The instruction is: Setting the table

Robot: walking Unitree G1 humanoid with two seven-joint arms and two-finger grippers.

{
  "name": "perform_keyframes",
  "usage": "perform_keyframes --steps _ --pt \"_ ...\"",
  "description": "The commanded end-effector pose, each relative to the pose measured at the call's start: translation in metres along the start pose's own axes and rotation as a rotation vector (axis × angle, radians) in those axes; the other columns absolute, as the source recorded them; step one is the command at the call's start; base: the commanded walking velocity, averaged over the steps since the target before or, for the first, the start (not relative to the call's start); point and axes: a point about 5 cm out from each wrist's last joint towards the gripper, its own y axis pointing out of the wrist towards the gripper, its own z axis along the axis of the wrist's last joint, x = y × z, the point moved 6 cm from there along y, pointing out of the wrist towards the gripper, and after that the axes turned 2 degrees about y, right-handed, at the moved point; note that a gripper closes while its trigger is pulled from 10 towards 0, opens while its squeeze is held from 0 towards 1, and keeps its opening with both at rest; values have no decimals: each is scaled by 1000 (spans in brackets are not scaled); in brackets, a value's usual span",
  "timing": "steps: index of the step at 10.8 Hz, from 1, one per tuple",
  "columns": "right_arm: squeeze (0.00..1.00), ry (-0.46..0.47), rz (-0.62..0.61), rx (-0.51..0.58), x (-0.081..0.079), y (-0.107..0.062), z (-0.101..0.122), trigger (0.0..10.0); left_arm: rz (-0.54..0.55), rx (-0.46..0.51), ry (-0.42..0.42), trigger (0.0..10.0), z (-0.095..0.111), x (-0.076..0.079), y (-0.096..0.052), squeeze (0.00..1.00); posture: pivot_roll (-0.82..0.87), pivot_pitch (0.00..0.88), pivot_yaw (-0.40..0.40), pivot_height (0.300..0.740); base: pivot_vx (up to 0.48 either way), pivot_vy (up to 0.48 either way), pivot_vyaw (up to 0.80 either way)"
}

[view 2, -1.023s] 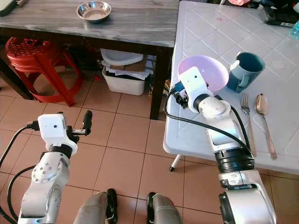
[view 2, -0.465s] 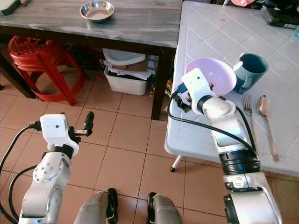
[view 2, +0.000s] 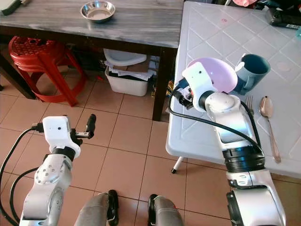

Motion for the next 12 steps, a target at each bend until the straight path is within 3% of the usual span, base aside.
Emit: perform_keyframes --steps 1,4,12 --pt "0 11 5 -2 1 -3 0 0 -12 -34 0 10000 -9 1 -3 0 17 206 -31 740 0 0 0" --pt "0 73 34 -89 -6 -6 -25 0 -16 -46 -1 10000 -11 2 -4 0 17 211 -34 740 0 0 0" --pt "0 32 -35 -76 4 -10 -28 0 -20 -53 -3 10000 -13 4 -6 0 14 214 -34 740 0 0 0"
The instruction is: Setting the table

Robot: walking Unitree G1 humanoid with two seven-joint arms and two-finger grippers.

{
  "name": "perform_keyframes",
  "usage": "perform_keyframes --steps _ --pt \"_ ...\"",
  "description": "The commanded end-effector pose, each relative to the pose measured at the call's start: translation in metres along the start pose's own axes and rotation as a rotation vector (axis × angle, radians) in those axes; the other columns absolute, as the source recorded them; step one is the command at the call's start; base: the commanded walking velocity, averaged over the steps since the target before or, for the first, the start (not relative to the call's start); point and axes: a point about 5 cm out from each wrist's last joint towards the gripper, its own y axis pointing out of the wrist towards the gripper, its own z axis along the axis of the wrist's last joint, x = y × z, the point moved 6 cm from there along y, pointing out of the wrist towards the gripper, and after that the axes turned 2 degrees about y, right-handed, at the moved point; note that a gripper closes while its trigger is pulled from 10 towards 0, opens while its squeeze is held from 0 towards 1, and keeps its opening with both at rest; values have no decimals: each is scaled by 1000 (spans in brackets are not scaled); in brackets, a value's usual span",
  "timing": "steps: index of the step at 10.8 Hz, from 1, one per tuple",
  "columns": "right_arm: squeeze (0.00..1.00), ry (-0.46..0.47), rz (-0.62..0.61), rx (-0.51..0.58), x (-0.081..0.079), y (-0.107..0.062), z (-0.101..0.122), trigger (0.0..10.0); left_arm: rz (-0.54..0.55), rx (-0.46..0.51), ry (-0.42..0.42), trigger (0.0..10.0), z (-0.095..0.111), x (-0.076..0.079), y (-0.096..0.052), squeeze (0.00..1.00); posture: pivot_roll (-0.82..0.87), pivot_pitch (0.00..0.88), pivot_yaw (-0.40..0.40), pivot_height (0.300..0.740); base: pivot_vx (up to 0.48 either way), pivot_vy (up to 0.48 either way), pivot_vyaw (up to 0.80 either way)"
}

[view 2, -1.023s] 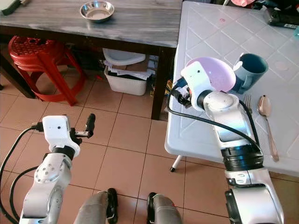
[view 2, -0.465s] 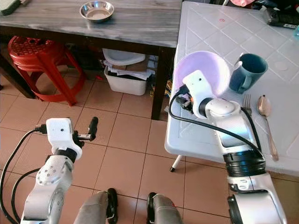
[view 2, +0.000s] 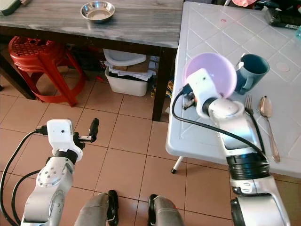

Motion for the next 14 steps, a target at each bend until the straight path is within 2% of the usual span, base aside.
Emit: perform_keyframes --steps 1,2,4,6,8,9,10,12,14 --pt "0 2 -7 6 -1 -1 -5 0 12 -14 0 10000 -4 -2 -2 0 12 202 -35 740 0 0 0" --pt "0 -25 -10 60 -5 0 2 0 17 -8 1 10000 -3 -4 0 0 10 201 -34 740 0 0 0" --pt "0 12 -33 117 -12 0 4 0 61 22 5 10000 5 -18 8 0 17 192 -33 740 0 0 0" --pt "0 17 -68 117 -8 0 -3 0 66 30 10 10000 7 -20 9 0 14 188 -32 740 0 0 0" --pt "0 11 -126 201 -2 -2 10 0 84 46 38 10000 7 -21 9 0 8 183 -37 740 0 476 0" --pt "0 -14 -137 285 -10 -4 25 10000 108 53 31 10000 7 -24 11 0 5 181 -39 740 0 472 0" --pt "0 8 -167 347 -14 -9 35 10000 102 81 22 10000 15 -22 15 0 6 179 -41 740 0 465 0" --pt "0 35 -194 412 -21 -14 39 10000 89 119 25 10000 24 -19 16 0 5 180 -39 740 144 424 0" --pt "0 76 -246 472 -25 -21 39 10000 72 176 32 10000 39 -12 20 0 6 182 -38 740 422 0 0"
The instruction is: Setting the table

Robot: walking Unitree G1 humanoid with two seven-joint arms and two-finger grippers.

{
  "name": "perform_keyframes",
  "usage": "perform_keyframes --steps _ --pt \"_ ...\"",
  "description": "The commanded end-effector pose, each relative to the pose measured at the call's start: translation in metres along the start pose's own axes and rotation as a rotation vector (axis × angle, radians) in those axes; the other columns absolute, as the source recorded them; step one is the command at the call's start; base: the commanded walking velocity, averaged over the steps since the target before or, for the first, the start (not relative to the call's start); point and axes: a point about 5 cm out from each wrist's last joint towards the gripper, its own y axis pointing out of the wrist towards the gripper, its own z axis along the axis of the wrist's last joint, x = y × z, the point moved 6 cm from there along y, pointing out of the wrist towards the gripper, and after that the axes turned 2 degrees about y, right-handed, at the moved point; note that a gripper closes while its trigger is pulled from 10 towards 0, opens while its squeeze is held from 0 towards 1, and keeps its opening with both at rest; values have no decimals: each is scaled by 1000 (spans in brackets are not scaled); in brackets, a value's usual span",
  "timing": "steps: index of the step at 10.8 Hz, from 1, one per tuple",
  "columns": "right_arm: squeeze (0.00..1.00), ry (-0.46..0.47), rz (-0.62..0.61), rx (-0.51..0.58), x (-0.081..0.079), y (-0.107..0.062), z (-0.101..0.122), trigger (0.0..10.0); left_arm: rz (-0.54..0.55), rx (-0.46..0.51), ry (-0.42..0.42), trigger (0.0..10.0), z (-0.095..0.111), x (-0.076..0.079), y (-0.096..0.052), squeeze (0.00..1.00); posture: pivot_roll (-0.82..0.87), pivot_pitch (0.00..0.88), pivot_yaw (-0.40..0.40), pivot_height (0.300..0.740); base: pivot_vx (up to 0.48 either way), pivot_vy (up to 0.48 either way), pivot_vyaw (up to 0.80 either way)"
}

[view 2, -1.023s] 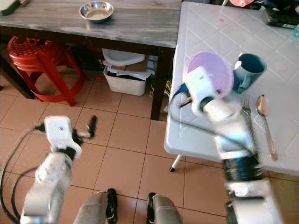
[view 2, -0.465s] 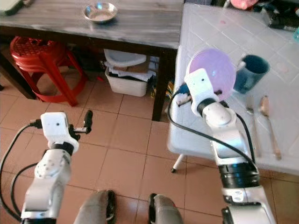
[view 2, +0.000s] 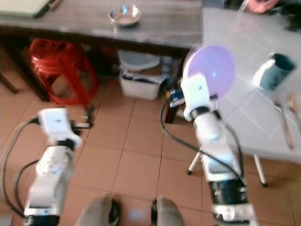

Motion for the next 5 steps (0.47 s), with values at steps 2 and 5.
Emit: perform_keyframes --steps 2,5 --pt "0 6 -10 48 -1 0 11 10000 -13 47 -5 10000 13 0 2 0 4 183 -37 740 456 0 0" --pt "0 8 -21 61 1 2 13 10000 -26 61 -14 10000 17 4 4 0 1 185 -35 740 480 0 0"
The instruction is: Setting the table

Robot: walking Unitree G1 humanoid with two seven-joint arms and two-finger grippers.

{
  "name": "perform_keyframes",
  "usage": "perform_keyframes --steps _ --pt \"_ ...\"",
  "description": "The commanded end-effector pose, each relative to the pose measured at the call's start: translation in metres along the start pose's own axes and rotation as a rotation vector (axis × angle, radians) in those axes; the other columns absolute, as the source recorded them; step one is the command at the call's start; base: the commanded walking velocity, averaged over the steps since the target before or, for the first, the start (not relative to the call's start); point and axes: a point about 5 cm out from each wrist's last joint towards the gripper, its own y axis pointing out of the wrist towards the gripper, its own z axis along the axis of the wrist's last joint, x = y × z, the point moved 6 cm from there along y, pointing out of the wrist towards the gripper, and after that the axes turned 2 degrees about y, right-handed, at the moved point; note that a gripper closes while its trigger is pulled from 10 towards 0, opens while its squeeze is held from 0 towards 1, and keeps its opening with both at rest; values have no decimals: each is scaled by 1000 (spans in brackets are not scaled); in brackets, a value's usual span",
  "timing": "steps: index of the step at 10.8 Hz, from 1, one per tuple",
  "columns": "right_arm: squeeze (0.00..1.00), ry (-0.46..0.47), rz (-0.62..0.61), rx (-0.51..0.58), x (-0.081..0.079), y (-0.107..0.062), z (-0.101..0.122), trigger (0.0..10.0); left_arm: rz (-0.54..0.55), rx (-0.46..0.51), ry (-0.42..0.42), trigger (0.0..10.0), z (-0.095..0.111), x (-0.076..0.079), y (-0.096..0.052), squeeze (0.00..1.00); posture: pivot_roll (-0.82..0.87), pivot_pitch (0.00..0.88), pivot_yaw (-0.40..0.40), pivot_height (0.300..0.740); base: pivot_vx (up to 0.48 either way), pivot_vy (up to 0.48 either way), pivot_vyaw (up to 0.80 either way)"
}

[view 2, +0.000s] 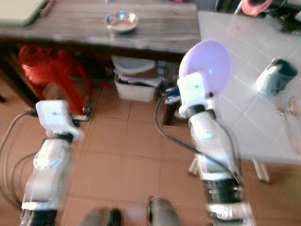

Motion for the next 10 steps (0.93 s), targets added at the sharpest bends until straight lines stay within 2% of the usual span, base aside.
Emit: perform_keyframes --steps 1,3,6,10 --pt "0 1 4 37 -3 1 10 10000 18 14 9 10000 4 -7 0 0 0 184 -34 740 480 0 0" --pt "0 0 11 46 -6 1 11 10000 27 14 -2 10000 4 -10 2 0 -2 180 -33 740 456 0 0" --pt "0 -13 18 58 -7 1 13 10000 15 36 12 10000 8 -7 2 0 -4 179 -32 740 365 310 0" --pt "0 -76 61 99 -14 0 20 10000 -6 53 -1 10000 13 -2 3 0 -5 182 -26 740 365 312 0"
